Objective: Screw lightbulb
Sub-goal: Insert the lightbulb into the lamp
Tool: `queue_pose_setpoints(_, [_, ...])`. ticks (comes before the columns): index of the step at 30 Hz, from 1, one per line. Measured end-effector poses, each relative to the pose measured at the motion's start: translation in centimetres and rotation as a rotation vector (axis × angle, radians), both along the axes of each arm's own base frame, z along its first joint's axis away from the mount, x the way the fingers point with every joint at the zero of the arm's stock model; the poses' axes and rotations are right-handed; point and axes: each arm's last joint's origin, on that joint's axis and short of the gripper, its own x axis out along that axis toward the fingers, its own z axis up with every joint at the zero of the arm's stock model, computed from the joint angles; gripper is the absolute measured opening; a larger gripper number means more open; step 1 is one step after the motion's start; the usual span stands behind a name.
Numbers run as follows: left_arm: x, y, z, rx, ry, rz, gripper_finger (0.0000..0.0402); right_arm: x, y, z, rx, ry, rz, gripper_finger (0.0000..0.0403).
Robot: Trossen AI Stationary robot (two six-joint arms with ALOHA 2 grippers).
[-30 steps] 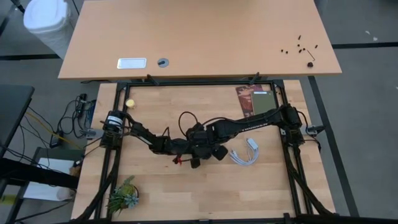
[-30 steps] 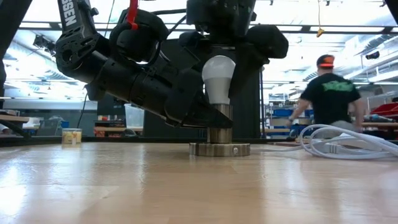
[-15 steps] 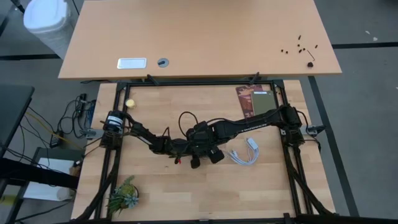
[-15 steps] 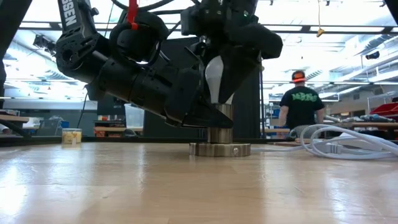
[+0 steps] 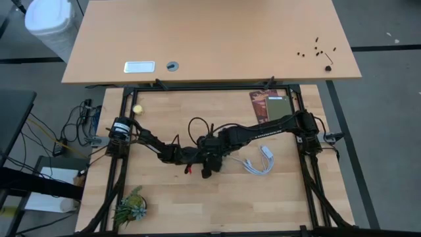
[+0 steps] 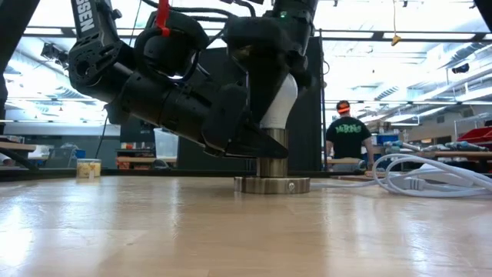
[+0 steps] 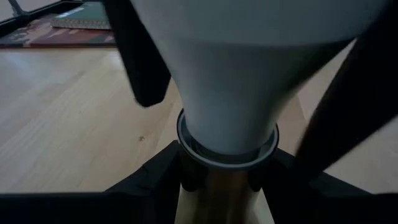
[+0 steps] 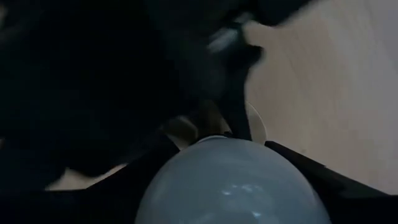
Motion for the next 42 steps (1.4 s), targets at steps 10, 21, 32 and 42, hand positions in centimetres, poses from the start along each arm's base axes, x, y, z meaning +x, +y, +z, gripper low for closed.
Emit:
queue_pose_setpoints(10, [0.0, 0.1, 0.0, 0.000, 0.000, 0.020, 0.0193, 0.4, -0.5, 0.8, -0.058, -0.004, 0.283, 0.0338])
queue_pose_setpoints(21, [0.0, 0.1, 0.0, 0.001, 0.004, 0.012, 0.0193, 0.5, 0.1, 2.2, -0.244, 0.008, 1.002, 0.0387])
queue_pose_setpoints(32, [0.0, 0.0, -0.1, 0.000, 0.006, -0.002, 0.0193, 0.1, 0.3, 2.0, -0.387, 0.085, 1.380, 0.0374])
queue_pose_setpoints(42, [0.0, 0.0, 0.0, 0.001, 0.006, -0.001, 0.0193, -0.2, 0.5, 0.2, -0.336, 0.104, 1.324, 0.0315])
